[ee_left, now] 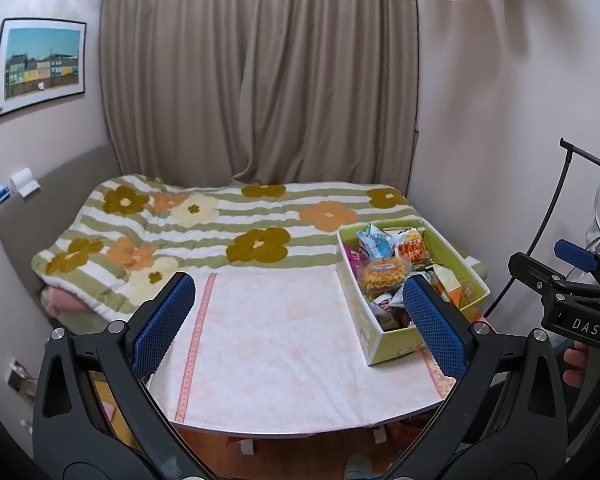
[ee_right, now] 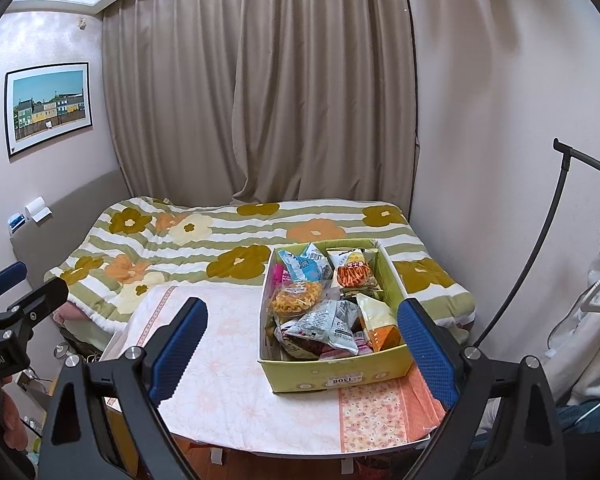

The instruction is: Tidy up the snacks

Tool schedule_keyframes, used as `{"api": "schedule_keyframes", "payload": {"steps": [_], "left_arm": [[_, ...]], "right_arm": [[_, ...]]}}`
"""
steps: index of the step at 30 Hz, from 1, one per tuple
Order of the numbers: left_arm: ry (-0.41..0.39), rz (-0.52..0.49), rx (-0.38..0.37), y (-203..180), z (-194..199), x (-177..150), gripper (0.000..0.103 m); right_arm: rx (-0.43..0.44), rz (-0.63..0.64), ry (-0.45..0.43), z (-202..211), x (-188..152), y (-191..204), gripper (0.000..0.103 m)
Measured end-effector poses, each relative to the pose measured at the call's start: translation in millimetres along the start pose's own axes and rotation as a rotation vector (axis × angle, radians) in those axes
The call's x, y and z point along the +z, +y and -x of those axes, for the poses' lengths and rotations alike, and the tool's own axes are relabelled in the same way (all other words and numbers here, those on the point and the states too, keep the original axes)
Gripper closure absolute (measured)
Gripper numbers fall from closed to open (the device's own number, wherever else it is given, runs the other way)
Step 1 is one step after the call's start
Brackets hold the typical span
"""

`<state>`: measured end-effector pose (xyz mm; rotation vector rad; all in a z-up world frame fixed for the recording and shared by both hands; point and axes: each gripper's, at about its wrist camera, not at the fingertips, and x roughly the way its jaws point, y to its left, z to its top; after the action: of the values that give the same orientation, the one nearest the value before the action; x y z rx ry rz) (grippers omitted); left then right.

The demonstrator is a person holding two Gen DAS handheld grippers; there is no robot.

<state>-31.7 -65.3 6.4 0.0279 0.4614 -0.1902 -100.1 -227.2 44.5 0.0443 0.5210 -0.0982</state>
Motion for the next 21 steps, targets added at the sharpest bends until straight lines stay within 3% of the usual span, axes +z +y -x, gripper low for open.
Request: {"api": "schedule_keyframes", "payload": {"steps": [6, 14, 21], "left_arm": [[0.006, 0.006, -0.001, 3.2, -4.2, -1.7, 0.0], [-0.069, -0.025, 0.043, -0.9, 6.3, -2.4, 0.0], [-0.07, -0.026, 0.042, -1.1, 5.2, -1.8, 0.0]], "right_arm": [[-0.006, 0.006, 0.001, -1.0, -1.2, 0.0, 0.008], [-0.008, 0.006, 0.002, -0.4, -1.2, 2.0, 0.008], [-0.005, 0.003, 0.006, -0.6, -1.2, 2.1, 0.008]]}}
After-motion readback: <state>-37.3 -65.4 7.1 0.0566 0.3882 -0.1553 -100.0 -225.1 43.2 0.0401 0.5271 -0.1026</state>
